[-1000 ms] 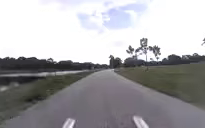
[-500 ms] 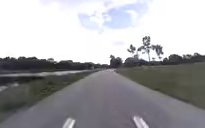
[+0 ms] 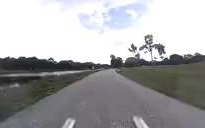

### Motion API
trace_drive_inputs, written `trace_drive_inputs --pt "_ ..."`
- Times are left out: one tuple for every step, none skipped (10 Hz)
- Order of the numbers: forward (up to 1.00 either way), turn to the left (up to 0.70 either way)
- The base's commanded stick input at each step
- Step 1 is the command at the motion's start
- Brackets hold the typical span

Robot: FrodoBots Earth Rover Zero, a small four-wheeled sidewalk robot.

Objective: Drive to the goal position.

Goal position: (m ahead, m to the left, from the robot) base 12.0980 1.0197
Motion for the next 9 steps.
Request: trace_drive_inputs --pt "0.85 0.0" --pt "0.85 0.0" --pt "0.85 0.0" --pt "0.85 -0.14" --pt "0.85 -0.34" --pt "0.85 -0.34" --pt "0.85 -0.32" --pt "0.85 0.0" --pt "0.85 0.0"
